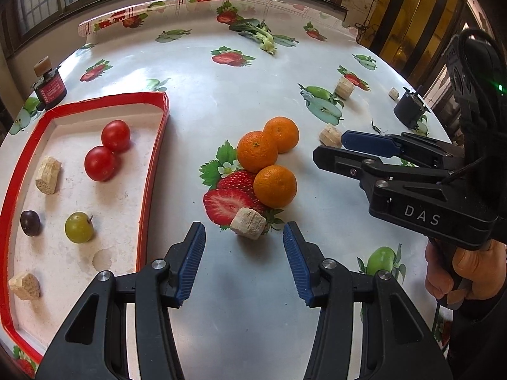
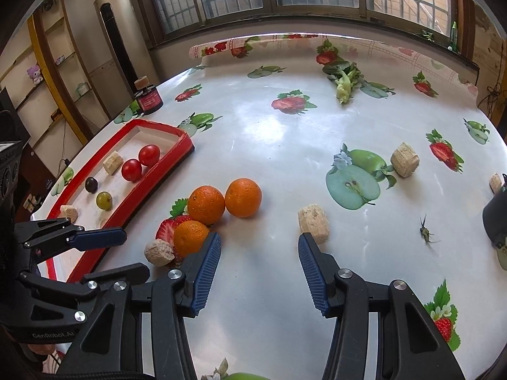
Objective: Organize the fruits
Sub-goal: 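Withdraw both tools from the tray toward the oranges and corks, then grasp a beige cork with left tool while right tool grasps an orange, then carry the cork with left tool into the tray while right carries the orange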
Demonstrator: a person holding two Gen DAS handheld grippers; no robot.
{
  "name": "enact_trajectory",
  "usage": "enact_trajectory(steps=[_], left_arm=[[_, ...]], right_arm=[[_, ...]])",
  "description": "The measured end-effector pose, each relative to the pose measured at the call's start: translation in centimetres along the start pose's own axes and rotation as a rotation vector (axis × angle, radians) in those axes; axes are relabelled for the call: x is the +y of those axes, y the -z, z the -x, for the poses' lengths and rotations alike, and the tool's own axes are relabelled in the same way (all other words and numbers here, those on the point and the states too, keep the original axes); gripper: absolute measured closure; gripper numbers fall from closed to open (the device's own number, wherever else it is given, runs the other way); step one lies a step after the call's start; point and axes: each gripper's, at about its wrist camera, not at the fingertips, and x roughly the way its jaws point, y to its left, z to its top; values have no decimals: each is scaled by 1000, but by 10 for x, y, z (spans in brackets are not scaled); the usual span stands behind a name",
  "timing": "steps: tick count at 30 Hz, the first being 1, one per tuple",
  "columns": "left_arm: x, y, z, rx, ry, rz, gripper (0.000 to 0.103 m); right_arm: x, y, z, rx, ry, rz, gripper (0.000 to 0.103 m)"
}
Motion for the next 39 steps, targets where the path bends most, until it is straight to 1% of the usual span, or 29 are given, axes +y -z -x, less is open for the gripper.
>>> enact_trajectory(steps=[3, 5, 9, 11, 12, 14, 15, 16, 17, 19, 23, 32, 39], left_arm=[[0, -1, -8, 12, -4, -7, 54], [1, -2, -12, 18, -2, -10, 54], [3, -3, -21, 32, 8, -7, 54], [5, -3, -23, 27, 18, -1, 54], [6, -4, -24, 25, 20, -1, 54], [7, -5, -24, 20, 21, -5, 60], [7, -5, -24, 17, 23, -6, 62], [8, -6, -24, 15, 33, -4, 68], [9, -6, -24, 14, 43, 0, 76], [11, -7, -25, 16, 58, 8, 83], [9, -6, -23, 9, 58, 0, 83], [10, -2, -2, -27, 56, 1, 83], [14, 5, 16, -55, 48, 6, 83]], right_arm=[[3, -8, -10, 8, -9, 18, 55], [5, -13, -18, 19, -14, 25, 58], [7, -20, -34, 41, -23, 40, 60], [6, -22, -42, 47, -23, 38, 65], [5, -24, -45, 49, -28, 35, 65], [3, -27, -50, 52, -59, 17, 66], [2, -27, -53, 55, -73, 11, 66], [3, -28, -55, 53, -81, 6, 68], [3, -28, -56, 52, -85, 5, 69], [5, -29, -56, 47, -76, 18, 69], [12, -25, -51, 43, -46, 48, 70], [14, -17, -24, 12, -35, 44, 70], [23, -14, -2, -17, -34, 55, 70]])
